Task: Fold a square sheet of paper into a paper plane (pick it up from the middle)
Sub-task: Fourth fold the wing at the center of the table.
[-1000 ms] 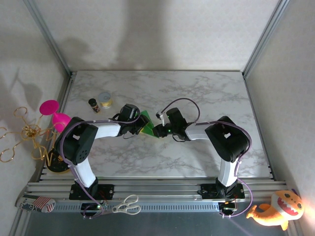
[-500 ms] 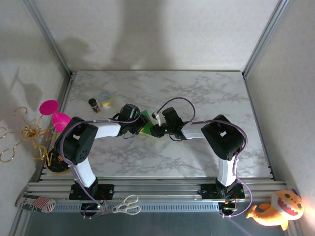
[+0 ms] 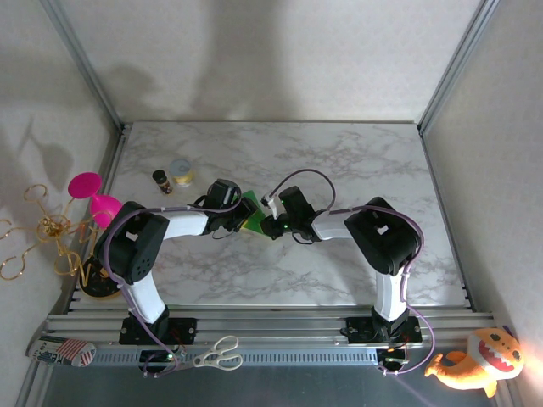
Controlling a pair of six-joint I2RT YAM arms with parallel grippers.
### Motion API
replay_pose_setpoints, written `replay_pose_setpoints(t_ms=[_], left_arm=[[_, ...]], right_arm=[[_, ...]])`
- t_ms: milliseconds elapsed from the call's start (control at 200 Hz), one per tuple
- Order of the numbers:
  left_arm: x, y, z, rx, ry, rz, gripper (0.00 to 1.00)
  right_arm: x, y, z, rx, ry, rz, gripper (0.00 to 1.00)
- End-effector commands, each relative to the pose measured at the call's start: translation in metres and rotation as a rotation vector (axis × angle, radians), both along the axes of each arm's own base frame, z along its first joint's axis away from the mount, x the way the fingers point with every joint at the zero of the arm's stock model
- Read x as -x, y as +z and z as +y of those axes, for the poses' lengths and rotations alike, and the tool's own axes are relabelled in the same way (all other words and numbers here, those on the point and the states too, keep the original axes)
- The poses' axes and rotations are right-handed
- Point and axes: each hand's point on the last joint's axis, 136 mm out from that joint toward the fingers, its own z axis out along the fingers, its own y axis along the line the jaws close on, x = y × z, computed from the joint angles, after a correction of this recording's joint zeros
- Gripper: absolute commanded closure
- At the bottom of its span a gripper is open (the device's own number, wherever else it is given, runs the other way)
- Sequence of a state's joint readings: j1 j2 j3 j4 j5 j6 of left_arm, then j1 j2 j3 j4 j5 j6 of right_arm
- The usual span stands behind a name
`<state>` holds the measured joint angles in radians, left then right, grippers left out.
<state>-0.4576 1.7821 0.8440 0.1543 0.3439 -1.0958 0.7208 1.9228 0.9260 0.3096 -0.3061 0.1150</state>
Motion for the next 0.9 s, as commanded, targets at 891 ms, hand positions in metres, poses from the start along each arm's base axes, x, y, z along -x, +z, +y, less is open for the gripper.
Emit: replay_pose_setpoints(t_ms=[891], left_arm=[[0.0, 0.048, 0.007, 0.037, -0.062, -0.215, 0.59]], right_arm=[[0.015, -0.023, -0.007, -0.117, -0.002, 0.36, 0.93]])
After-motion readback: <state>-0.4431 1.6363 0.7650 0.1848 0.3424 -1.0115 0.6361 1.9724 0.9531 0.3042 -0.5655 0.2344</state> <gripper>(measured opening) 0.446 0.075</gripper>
